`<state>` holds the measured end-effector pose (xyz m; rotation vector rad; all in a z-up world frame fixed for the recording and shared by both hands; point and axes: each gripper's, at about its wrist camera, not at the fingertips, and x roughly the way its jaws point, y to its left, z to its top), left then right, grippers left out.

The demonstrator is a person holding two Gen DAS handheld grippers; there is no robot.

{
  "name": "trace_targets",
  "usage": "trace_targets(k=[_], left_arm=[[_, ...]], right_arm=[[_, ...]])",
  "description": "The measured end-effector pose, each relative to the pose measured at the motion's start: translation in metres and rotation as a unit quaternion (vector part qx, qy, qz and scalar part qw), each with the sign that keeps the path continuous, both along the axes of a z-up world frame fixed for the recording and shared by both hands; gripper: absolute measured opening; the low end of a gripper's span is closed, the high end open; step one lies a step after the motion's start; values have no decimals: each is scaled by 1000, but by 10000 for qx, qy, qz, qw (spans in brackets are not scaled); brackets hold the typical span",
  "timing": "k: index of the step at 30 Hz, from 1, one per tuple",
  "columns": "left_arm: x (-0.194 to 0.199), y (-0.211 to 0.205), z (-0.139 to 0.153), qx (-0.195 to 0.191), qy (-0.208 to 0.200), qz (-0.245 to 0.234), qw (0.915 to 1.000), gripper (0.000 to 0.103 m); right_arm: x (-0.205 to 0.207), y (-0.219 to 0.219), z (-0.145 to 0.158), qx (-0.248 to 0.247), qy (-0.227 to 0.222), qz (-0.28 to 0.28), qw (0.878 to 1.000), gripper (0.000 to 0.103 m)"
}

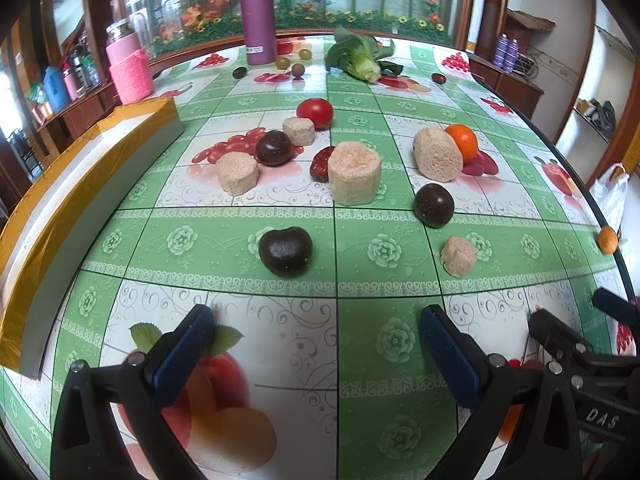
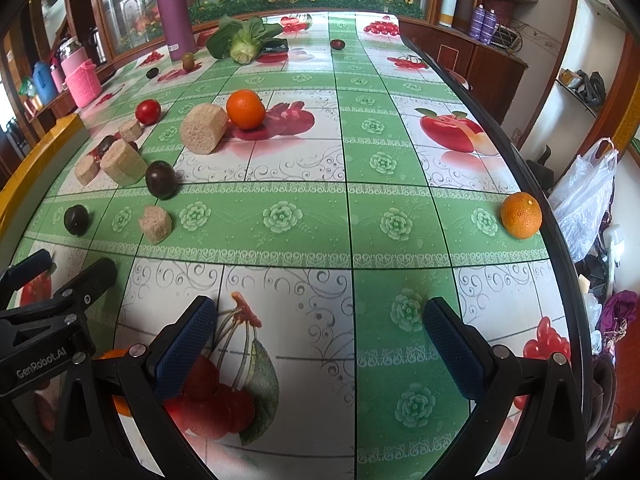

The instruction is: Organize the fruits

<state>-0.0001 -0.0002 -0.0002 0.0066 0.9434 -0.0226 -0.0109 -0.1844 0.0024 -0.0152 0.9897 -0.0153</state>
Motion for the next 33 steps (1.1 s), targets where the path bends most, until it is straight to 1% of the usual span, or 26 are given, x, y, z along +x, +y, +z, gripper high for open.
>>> trace_targets(k=[6,9,12,15,19,22,26,33], left_arm=[[-3,8,4,31,28,-43,10000,103],[-2,22,6,-94,-20,60,9999,103],[-4,33,12,-184,-96,177,9996,103],[-5,40,16,-148,-112,222,9996,103],[-12,52,29,-240,-201,212,9993,103],[-19,60,41,-316,-312,186,9988,103],[-31,74,59,-349,-537,177,9978,103],[-57,95,86,-300,-1113,369,9927,103]], right_arm=[[3,-1,2,-12,65,-33,10000,103],[1,0,6,10,2,-183,9998,103],[-6,5,22,-85,-270,-264,9993,103],[-15,17,45,-185,-549,-177,9982,103],[-27,35,69,-329,-728,-94,9968,103],[-39,48,79,-408,-817,-99,9958,103],[-53,55,83,-214,-877,-176,9958,103],[-73,72,96,-443,-1174,-158,9920,103]])
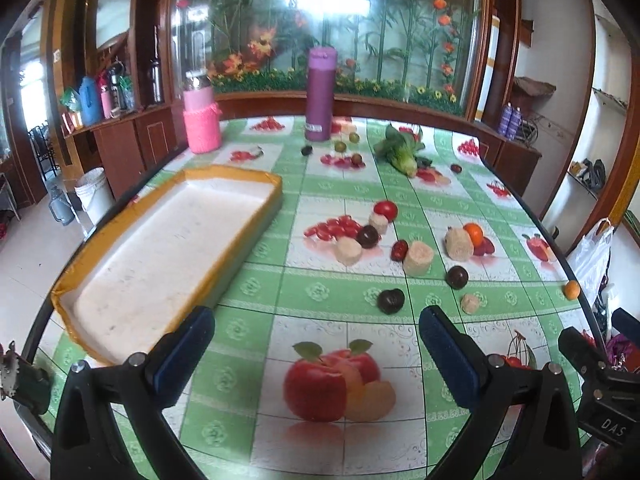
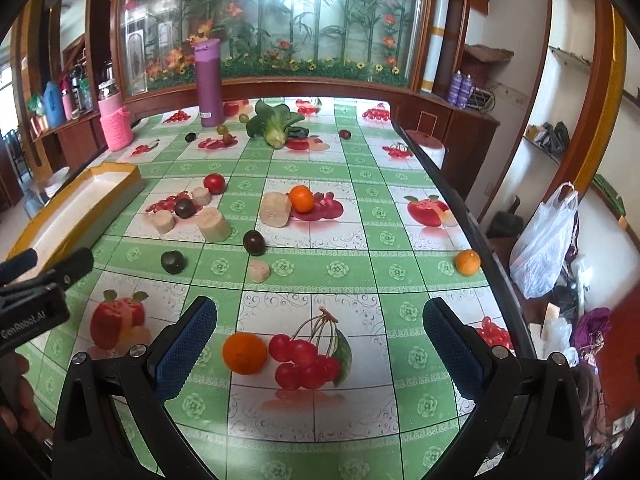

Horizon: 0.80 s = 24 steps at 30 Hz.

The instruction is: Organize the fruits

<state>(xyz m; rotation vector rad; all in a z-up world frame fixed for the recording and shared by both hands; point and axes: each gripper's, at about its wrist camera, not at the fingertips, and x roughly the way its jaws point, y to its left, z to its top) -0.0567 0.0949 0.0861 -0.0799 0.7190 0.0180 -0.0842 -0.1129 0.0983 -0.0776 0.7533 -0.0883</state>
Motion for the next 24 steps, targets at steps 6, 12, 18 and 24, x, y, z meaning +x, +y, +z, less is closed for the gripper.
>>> trace_targets(k=[6,12,18,24], left_arm=[[-9,2,8,64,-359,-16,9993,103],[-9,1,4,102,-343,-56,9993,103],[-11,1,3,135,-356,-72,9992,103],[-12,1,1,143,-309,-69,9994,103]], right_arm=[[-6,6,4,-62,-113,33,9999,103],[-8,8,4,-93,-141,49,9998,103],[-10,8,3,-71,-161,40,9998,103],[-12,6,1,-12,-126,39,9999,103]])
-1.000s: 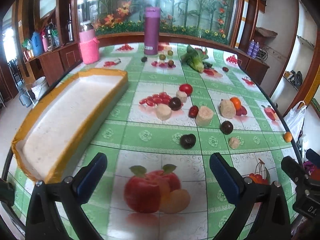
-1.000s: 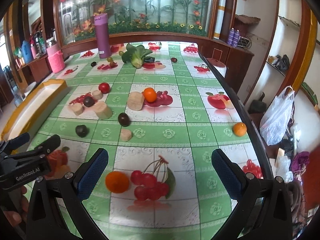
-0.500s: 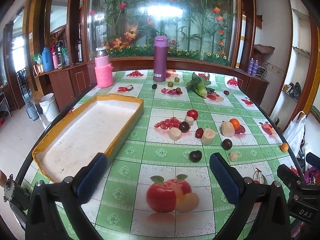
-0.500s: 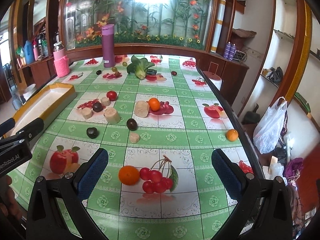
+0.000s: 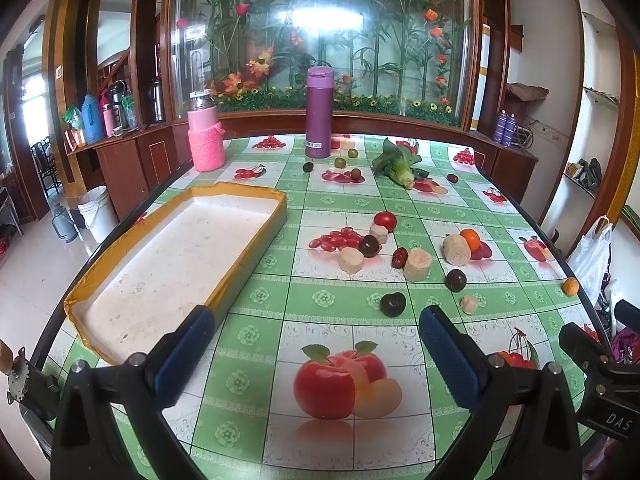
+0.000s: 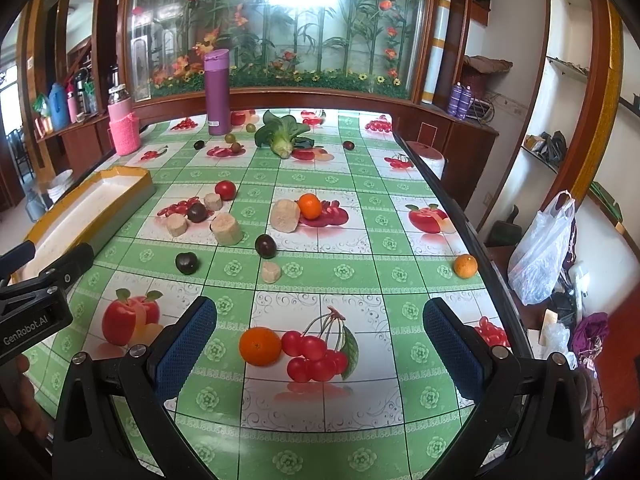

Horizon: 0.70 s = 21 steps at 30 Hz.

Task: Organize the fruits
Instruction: 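Grasp the dark plum with the left tool while the right tool grasps an orange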

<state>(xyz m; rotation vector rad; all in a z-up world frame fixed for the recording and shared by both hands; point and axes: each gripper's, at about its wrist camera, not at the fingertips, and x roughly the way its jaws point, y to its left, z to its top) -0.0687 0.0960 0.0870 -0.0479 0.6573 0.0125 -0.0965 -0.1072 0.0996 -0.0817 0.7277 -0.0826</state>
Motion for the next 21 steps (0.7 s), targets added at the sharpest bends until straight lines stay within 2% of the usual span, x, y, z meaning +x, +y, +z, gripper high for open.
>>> trace_targets(k=[21], left_arm=[[2,1,-4,-40,97,25,9999,103]], right_arm=[[3,-1,-5,40,141,109,9998,103]])
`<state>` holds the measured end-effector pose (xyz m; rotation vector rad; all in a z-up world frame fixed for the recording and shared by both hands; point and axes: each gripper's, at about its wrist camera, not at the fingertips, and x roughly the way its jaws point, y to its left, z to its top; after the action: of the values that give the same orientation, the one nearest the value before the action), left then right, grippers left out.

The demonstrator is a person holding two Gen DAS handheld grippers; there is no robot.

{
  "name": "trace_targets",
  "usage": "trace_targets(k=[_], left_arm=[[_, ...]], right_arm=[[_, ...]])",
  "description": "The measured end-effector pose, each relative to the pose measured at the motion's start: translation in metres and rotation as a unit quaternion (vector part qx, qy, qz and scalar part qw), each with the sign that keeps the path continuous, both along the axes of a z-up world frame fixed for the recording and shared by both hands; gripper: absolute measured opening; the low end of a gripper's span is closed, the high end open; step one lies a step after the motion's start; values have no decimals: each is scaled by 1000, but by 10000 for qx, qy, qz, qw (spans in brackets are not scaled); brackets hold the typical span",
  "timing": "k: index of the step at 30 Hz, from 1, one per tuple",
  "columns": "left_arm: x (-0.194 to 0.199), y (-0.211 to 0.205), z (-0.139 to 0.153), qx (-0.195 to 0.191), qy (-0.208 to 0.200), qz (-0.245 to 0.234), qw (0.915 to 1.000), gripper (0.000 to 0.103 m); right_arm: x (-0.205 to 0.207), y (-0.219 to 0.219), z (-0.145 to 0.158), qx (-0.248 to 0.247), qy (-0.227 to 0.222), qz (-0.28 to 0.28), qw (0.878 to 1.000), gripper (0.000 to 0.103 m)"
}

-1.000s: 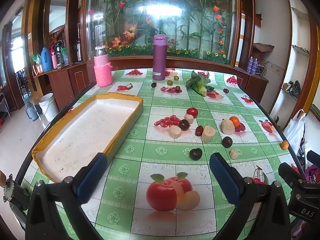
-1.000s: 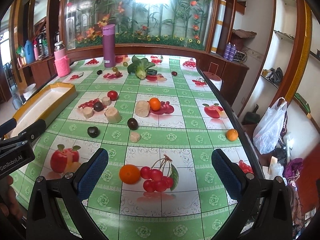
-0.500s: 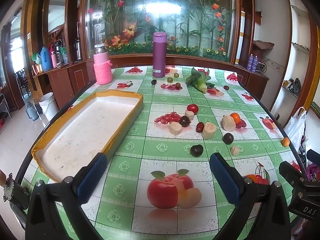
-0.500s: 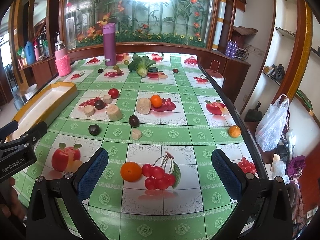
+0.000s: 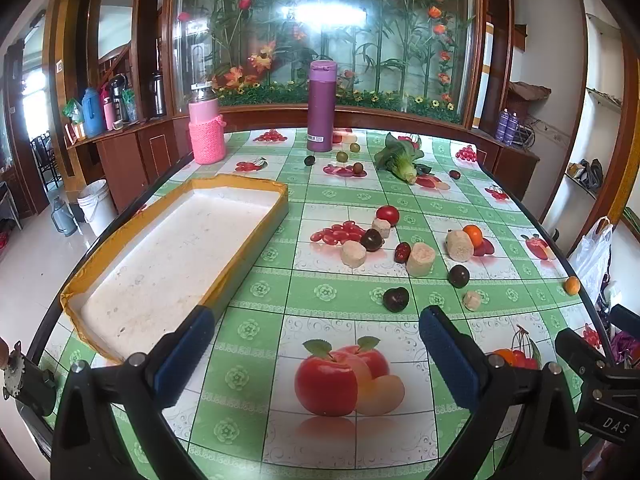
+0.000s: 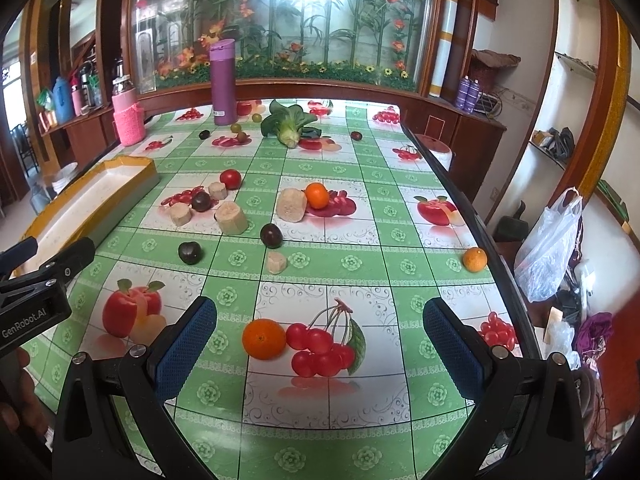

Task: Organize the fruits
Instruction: 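Grasp the dark plum with the left tool while the right tool grasps an orange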

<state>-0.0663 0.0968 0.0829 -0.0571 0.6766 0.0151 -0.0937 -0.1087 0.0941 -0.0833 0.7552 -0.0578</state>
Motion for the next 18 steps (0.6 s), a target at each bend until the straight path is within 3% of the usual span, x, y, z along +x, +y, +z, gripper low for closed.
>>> trace_targets(k=[11,18], left_arm=[[2,2,-4,101,76,37,9999,103],[0,-4,-17,365,397,-304,9981,103]], right_arm=[[6,-8,-2,6,63,27,10000,103],[2,-31,-22,-18,523,422,9977,103]])
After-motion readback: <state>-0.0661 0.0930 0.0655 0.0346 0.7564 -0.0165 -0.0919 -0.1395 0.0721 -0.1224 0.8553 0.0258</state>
